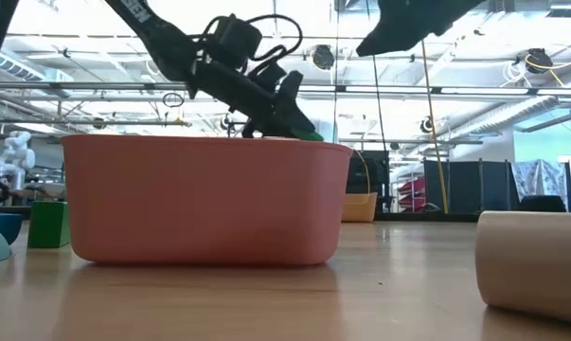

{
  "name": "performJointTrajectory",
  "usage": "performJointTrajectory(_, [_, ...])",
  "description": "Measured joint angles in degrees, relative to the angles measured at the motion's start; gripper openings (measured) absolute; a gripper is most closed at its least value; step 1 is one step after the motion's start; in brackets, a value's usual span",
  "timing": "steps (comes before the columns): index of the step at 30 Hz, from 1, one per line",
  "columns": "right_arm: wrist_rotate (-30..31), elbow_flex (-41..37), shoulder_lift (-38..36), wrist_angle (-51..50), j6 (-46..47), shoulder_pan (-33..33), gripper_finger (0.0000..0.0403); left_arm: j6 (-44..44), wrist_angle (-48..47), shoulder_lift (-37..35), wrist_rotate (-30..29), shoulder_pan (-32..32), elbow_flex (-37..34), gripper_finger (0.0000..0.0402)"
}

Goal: Sort blocks by size
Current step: Put the green cylindrical block into the yellow bin

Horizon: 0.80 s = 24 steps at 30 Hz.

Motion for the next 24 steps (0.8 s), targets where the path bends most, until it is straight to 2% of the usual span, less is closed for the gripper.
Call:
performJointTrajectory(6, [-2.48,0.02,-1.08,-4.46,3.8,-0.84,0.0281,-0.07,-4.32,7.5,7.03,5.51,9.22,0.0136])
performJointTrajectory(14, [-4.05,0.02,-0.58,-11.66,12.32,-1.18,0.0281,1.45,-15.77,18.88,8.61,8.04,25.13,0.0136])
performJointTrajectory(20, [-4.1,0.02,-0.58,-18.64,20.91,-1.18,0.0281,1.46,-19.4,23.13,8.68,9.92,29.63,0.0136])
performJointTrajectory(24, [-5.28,0.02,-0.58,-18.81,22.65,-1.18,0.0281,1.4,-19.45,25.36,9.02,10.88,30.52,0.0136])
